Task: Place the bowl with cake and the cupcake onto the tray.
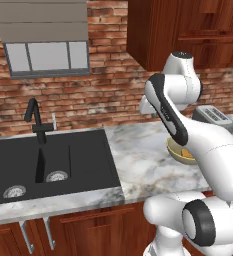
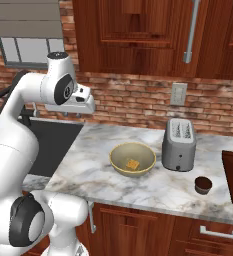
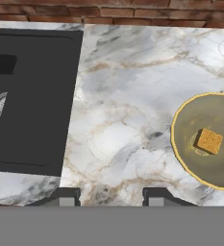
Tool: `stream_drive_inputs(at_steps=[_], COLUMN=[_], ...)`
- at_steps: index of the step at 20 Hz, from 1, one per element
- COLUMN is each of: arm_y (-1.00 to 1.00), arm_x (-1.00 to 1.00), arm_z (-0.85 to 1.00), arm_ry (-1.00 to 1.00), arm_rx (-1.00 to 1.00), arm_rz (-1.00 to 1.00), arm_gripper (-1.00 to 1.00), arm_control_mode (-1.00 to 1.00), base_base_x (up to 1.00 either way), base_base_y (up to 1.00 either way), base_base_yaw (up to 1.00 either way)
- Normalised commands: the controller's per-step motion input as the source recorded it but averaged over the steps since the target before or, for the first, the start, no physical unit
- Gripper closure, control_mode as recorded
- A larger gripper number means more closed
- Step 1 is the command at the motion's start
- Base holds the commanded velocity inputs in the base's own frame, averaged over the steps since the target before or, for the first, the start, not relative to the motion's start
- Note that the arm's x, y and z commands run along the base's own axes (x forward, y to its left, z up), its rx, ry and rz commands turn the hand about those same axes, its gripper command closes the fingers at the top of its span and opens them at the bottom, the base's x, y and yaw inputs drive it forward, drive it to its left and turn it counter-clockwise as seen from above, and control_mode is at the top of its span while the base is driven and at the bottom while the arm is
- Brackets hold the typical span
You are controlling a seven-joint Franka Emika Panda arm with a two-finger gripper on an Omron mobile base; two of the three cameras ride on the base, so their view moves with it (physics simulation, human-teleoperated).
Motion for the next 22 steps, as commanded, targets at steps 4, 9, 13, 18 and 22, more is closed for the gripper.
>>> stream_drive_inputs(at_steps=[4, 9, 13, 18, 22], arm_y=[0.00, 0.00, 0.00, 0.00, 0.00], arm_x=[0.00, 0.00, 0.00, 0.00, 0.00], arm_z=[0.00, 0.00, 0.00, 0.00, 0.00], arm_ry=[0.00, 0.00, 0.00, 0.00, 0.00], arm_rx=[0.00, 0.00, 0.00, 0.00, 0.00], arm_rz=[0.00, 0.00, 0.00, 0.00, 0.00], arm_gripper=[-1.00, -1.00, -1.00, -1.00, -1.00], arm_control_mode=[1.00, 1.00, 1.00, 1.00, 1.00], base_base_x=[-0.04, -0.25, -0.35, -0.35, -0.30], base_base_y=[0.00, 0.00, 0.00, 0.00, 0.00], base_base_yaw=[0.00, 0.00, 0.00, 0.00, 0.00])
